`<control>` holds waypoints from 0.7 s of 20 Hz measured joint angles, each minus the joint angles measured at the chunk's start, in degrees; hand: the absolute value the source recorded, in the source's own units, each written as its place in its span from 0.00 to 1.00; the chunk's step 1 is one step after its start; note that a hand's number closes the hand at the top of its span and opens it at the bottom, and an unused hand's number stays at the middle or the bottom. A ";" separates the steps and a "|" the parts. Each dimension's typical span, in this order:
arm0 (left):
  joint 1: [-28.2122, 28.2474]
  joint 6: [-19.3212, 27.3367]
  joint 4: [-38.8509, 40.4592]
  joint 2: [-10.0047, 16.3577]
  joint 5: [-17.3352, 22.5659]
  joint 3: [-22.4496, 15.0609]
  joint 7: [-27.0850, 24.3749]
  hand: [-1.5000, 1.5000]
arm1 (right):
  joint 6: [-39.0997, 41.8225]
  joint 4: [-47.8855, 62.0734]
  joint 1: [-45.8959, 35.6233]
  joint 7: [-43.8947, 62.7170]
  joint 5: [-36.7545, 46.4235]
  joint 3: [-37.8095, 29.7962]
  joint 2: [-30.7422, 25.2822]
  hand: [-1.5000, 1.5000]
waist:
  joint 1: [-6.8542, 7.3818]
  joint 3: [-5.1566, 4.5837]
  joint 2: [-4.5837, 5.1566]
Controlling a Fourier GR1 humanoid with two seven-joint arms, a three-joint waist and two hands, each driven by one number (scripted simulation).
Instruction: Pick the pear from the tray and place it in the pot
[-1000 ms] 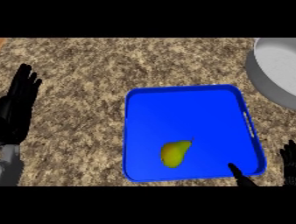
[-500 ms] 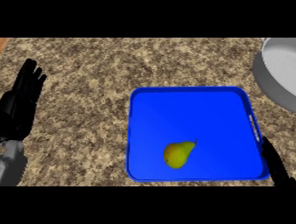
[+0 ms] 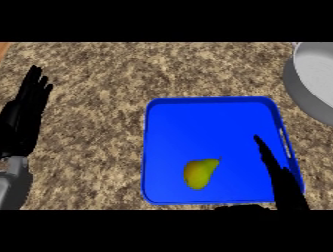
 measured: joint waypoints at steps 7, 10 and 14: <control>-0.46 -1.62 1.32 -1.79 -1.96 2.09 -0.24 0.50 | 2.25 5.21 -5.79 4.64 3.60 1.29 5.96 0.00 | -0.41 0.06 -0.08; 0.79 -1.95 -0.64 -2.28 -2.51 2.13 0.57 0.50 | 2.98 6.60 -6.20 6.92 5.58 1.88 7.20 0.00 | -0.42 0.07 -0.11; -0.19 -2.26 -0.63 -3.13 -3.54 2.88 1.52 0.50 | 3.60 8.73 -6.75 7.99 7.43 1.66 8.73 0.00 | -0.51 0.08 -0.12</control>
